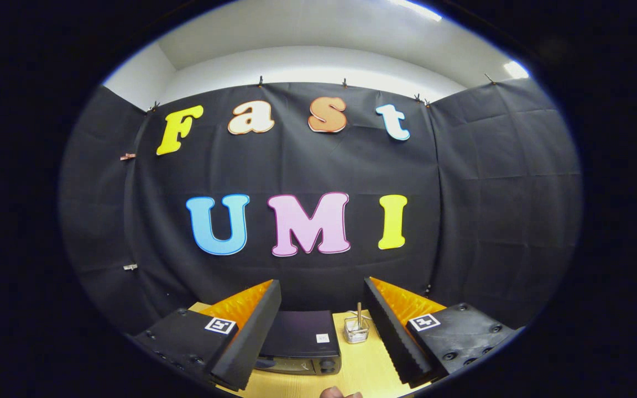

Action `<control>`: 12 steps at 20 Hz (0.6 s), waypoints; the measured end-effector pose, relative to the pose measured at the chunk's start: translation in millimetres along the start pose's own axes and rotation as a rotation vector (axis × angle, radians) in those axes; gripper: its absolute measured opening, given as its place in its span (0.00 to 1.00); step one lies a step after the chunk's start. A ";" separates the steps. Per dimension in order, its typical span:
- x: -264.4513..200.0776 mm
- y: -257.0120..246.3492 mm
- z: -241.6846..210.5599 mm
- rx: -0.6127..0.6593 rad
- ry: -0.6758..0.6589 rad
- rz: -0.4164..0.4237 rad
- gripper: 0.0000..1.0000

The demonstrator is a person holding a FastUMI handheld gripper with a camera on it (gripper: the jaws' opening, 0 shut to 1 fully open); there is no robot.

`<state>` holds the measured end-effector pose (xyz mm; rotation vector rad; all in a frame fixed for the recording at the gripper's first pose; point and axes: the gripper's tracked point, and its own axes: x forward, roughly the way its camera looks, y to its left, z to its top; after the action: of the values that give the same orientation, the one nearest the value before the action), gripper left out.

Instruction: Open the toaster oven, put the food inside, and close the toaster oven door.

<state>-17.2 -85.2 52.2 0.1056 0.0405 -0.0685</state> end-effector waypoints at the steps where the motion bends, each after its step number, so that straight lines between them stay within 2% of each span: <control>1: -1.3 -6.7 6.1 -0.001 -0.013 -0.005 0.97; 7: -2.8 -43.5 12.5 -0.018 -0.039 -0.066 0.97; 12: -3.9 -59.7 10.8 -0.015 -0.031 -0.082 0.97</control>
<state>-24.9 -145.3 56.9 0.0876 0.0140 -0.1520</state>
